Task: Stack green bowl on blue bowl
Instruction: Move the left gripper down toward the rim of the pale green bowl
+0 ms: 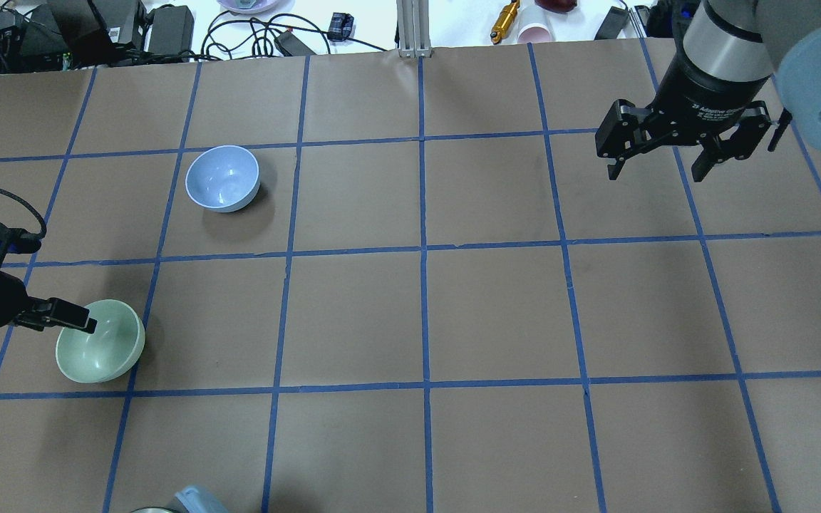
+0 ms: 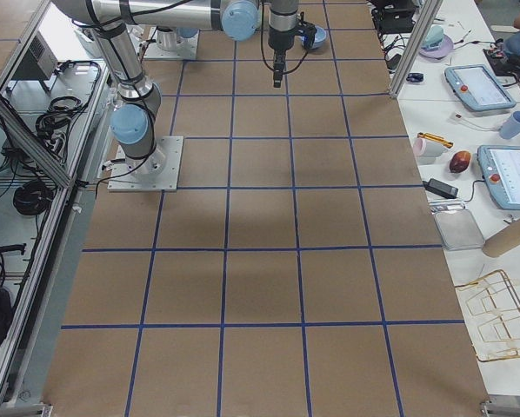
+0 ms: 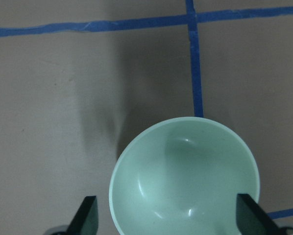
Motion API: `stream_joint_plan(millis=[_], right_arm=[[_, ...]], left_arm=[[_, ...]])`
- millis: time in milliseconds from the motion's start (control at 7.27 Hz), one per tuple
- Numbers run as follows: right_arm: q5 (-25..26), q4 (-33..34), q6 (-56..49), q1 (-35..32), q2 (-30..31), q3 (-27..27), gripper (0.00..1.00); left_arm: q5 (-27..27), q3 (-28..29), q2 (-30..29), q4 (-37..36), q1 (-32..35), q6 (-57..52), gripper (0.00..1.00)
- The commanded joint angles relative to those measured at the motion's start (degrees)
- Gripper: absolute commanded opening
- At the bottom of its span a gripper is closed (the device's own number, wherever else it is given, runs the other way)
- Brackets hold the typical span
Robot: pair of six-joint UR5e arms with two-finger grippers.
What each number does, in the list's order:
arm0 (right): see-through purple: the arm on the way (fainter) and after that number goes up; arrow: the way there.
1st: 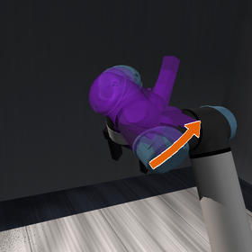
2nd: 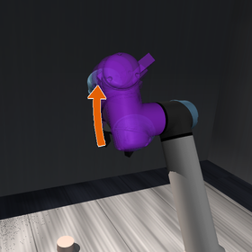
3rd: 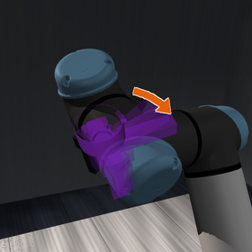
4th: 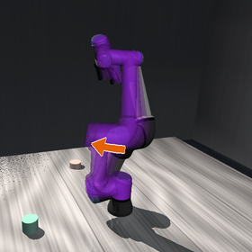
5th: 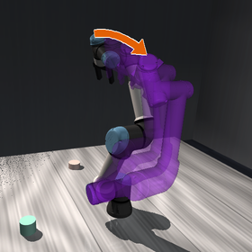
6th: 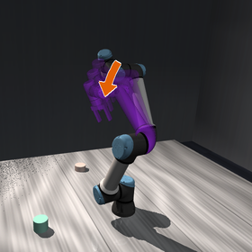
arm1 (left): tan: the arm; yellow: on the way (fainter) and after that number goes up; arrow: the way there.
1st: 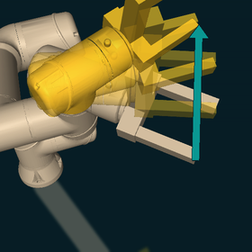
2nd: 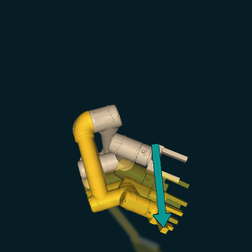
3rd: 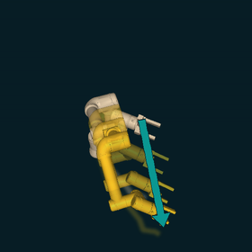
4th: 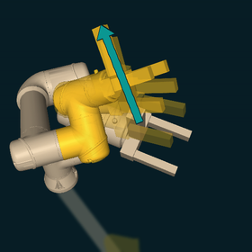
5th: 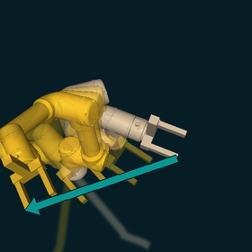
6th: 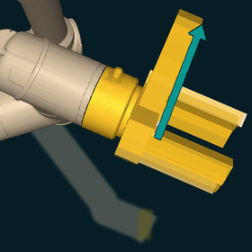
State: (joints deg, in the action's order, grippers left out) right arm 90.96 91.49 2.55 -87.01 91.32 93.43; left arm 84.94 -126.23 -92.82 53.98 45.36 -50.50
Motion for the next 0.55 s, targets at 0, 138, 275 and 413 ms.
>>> stream_joint_plan(millis=[0, 138, 275, 413], right_arm=[[0.0, 0.0, 0.0, 0.0, 0.0, 0.0, 1.0], [0.0, 0.0, 0.0, 0.0, 0.0, 0.0, 1.0], [0.0, 0.0, 0.0, 0.0, 0.0, 0.0, 1.0], [-0.1, 0.0, 0.0, 0.0, 0.0, 0.0, 1.0]], left_arm=[[0.1, -0.9, -2.6, -2.3, -2.4, -1.3, 1.0], [-0.3, -1.5, -3.5, -2.5, -2.4, -1.0, 0.99], [-0.1, -1.6, -4.5, -3.6, -2.4, -1.1, 0.98], [0.0, -1.7, -5.2, -3.7, -2.5, -1.1, 0.98]])
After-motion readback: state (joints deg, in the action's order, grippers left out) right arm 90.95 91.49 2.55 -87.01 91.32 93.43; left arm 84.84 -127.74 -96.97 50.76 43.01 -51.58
